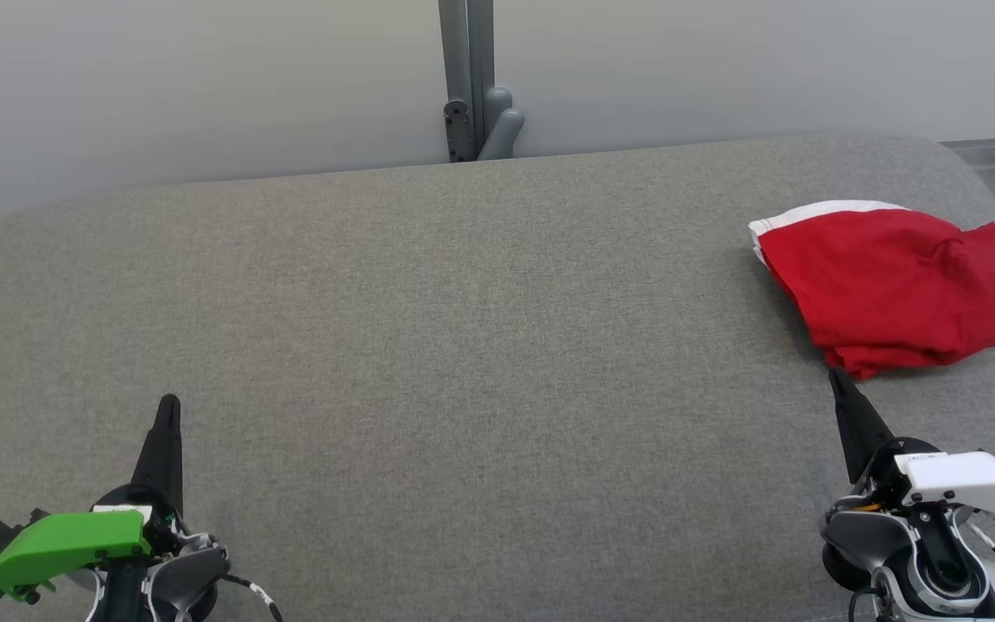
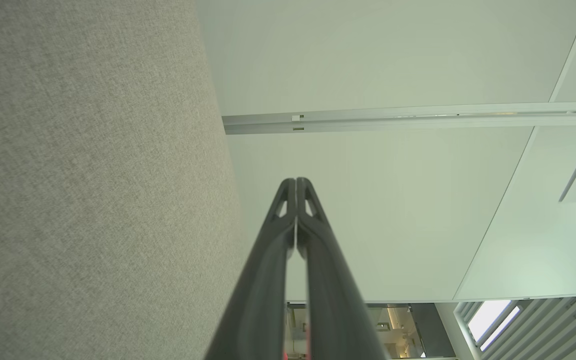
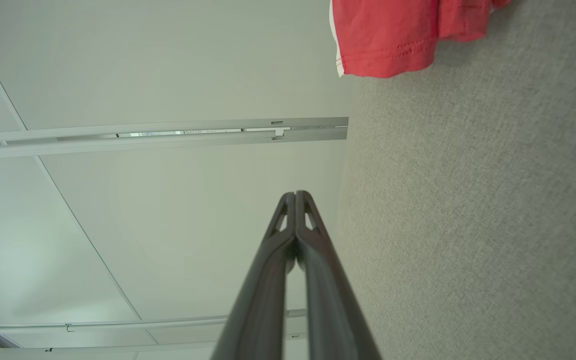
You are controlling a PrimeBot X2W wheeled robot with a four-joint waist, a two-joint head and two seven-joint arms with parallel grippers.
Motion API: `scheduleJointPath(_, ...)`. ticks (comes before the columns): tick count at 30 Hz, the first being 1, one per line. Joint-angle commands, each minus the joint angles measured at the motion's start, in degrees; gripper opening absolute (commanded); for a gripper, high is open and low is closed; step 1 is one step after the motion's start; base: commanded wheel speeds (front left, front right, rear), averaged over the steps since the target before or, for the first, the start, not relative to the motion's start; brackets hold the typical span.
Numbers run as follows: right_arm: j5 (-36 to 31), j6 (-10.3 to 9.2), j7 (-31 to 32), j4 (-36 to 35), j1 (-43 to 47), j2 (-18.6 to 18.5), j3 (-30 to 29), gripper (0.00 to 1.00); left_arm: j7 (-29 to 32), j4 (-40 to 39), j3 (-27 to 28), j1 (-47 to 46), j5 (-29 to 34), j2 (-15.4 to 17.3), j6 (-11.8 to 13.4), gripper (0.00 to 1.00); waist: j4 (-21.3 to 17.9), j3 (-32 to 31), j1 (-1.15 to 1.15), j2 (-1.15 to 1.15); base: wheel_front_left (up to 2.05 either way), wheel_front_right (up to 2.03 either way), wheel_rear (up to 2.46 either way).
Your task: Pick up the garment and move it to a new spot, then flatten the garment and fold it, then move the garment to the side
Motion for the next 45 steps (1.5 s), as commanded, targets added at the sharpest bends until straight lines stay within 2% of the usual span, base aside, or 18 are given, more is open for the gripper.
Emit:
scheduleJointPath(1, 0.31, 0.02, 0.16, -0.17, -0.45, -0.28, 0.06, 0.00, 0.21, -0.18, 0.15, -0.87, 0.00, 0.01, -0.18, 0.00, 0.00, 0.00, 0.00, 0.00, 0.00, 0.00, 0.00)
scheduleJointPath(45, 0.32, 0.02, 0.15, -0.17, -0.45, -0.28, 0.08, 0.00, 0.20, -0.18, 0.19, -0.88, 0.05, 0.00, -0.18, 0.00, 0.00, 0.00, 0.00, 0.00, 0.00, 0.00, 0.00)
